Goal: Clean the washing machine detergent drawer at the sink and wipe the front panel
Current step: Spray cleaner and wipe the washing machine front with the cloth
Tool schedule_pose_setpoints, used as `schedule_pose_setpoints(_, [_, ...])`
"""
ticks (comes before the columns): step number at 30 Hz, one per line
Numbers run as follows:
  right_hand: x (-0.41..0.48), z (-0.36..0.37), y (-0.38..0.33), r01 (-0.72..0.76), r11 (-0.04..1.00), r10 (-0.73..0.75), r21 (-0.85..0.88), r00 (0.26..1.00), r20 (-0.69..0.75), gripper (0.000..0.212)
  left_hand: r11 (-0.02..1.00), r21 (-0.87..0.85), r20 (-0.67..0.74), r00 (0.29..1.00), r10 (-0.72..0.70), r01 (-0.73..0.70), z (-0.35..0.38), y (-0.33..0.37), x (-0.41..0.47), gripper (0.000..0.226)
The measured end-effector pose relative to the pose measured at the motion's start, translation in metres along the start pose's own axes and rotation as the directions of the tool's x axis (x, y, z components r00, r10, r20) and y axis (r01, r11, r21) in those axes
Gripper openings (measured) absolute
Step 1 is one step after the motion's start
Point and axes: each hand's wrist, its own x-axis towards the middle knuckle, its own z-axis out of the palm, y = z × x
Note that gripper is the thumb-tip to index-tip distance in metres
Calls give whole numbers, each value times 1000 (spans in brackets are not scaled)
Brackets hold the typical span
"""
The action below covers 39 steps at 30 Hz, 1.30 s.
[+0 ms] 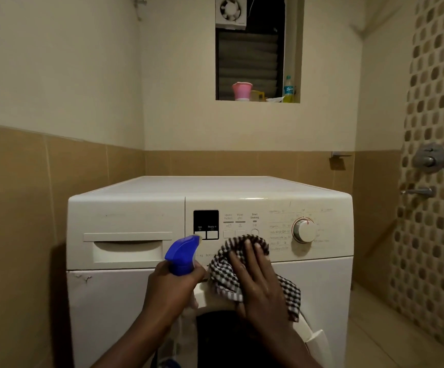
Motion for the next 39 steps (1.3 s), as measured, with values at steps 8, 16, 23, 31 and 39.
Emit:
schedule_pose_setpoints(8, [100,-42,16,-200,979,203,37,974,-99,78,995,-76,10,998,64,-63,-6,12,-1,26])
schedule_pose_setpoints(16, [97,5,-47,255,966,-256,46,966,23,55,983,-85,-99,983,154,-163,-10,20,-2,22])
schedule_pose_setpoints(23, [125,-26,-17,-127,988,138,86,980,-146,64,990,-84,-45,993,113,-116,-24,5,1,24])
schedule_pose_setpoints(31, [55,8,-34,-27,991,38,128,996,-82,76,982,-119,-58,988,142,-148,-13,11,7,20])
schedule_pose_setpoints(39, [27,-12,17,2,997,0,71,1000,-29,73,983,-115,22,989,149,-146,8,9,7,22])
